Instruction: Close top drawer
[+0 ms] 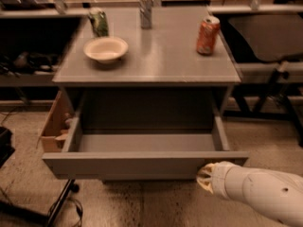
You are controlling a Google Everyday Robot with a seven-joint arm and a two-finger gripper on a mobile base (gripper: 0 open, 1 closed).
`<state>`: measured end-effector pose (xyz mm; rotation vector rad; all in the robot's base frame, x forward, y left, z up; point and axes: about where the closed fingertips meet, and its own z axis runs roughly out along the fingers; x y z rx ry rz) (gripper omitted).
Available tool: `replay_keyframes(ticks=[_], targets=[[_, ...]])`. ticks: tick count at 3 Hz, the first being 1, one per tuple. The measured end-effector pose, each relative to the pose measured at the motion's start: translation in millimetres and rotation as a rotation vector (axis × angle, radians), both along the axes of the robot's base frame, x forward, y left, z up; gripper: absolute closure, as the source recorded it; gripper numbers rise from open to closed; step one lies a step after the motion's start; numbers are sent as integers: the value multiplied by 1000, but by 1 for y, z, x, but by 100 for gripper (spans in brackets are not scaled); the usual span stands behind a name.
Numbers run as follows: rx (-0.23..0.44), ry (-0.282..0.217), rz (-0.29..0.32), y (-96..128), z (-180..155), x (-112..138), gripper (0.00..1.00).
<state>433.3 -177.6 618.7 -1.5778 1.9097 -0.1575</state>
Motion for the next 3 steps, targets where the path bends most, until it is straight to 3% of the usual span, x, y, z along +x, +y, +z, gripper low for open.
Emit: replay_keyframes(ticks=[1,2,3], targets=[[0,0,0,0,0,-1,100],[14,-9,7,2,3,40,100],[14,-9,7,2,3,38,100]])
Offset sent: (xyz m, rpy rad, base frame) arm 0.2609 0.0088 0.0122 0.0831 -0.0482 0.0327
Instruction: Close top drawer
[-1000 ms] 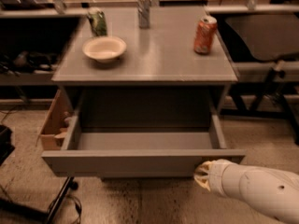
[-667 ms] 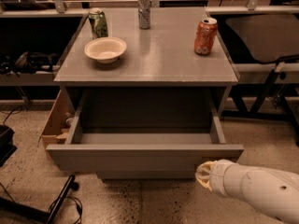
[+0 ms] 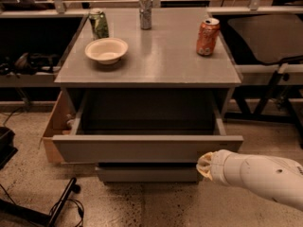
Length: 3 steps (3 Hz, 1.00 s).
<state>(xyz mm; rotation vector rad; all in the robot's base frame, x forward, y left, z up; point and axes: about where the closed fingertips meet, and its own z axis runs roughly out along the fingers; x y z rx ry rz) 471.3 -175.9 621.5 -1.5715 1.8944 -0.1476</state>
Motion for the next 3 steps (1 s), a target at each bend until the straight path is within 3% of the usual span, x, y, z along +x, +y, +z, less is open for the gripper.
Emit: replay_keyframes(ticks=[1,2,3], targets=[[9,-7,8,3,4,41,100],[11,-7,10,4,4,47,100],[20,-7,14,8,5,86,100]])
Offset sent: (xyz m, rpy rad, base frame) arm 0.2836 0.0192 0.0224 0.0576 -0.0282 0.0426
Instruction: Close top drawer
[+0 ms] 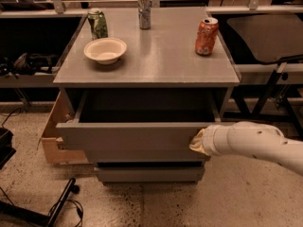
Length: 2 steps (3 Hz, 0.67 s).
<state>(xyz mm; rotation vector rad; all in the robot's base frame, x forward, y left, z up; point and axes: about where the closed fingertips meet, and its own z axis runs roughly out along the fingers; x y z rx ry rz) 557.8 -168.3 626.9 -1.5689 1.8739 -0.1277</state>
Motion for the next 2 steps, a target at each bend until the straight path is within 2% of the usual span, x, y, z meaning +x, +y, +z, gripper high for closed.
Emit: replay_keyframes(ticks=[1,2], targets=[[1,0,1,1,0,4,100],[8,5,-1,2,-1,29,100]])
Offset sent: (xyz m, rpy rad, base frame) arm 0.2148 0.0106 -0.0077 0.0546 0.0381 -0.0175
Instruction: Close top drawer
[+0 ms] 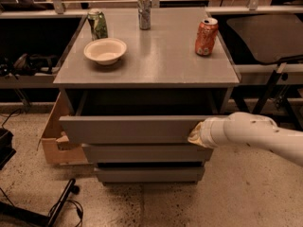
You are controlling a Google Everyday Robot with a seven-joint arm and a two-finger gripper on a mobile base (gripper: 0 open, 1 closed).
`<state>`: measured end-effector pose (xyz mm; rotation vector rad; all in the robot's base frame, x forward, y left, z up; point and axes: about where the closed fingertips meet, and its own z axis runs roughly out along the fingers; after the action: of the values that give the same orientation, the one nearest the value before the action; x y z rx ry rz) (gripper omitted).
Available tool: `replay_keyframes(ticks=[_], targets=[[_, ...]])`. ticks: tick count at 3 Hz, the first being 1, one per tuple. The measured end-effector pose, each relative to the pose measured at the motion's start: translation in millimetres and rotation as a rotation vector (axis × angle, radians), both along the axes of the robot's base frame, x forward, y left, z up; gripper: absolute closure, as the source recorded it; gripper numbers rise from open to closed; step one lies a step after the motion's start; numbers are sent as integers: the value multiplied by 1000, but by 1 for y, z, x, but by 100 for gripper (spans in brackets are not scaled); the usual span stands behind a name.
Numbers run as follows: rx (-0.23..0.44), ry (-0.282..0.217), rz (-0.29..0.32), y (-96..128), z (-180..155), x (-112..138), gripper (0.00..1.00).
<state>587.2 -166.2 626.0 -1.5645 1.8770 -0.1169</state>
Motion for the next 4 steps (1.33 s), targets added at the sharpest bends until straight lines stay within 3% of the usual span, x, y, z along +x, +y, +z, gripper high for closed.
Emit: replay_keyframes(ticks=[1,3,4], targets=[[1,0,0,0,0,3,82],[1,0,0,1,0,3,36],[1,0,0,1,0,3,5]])
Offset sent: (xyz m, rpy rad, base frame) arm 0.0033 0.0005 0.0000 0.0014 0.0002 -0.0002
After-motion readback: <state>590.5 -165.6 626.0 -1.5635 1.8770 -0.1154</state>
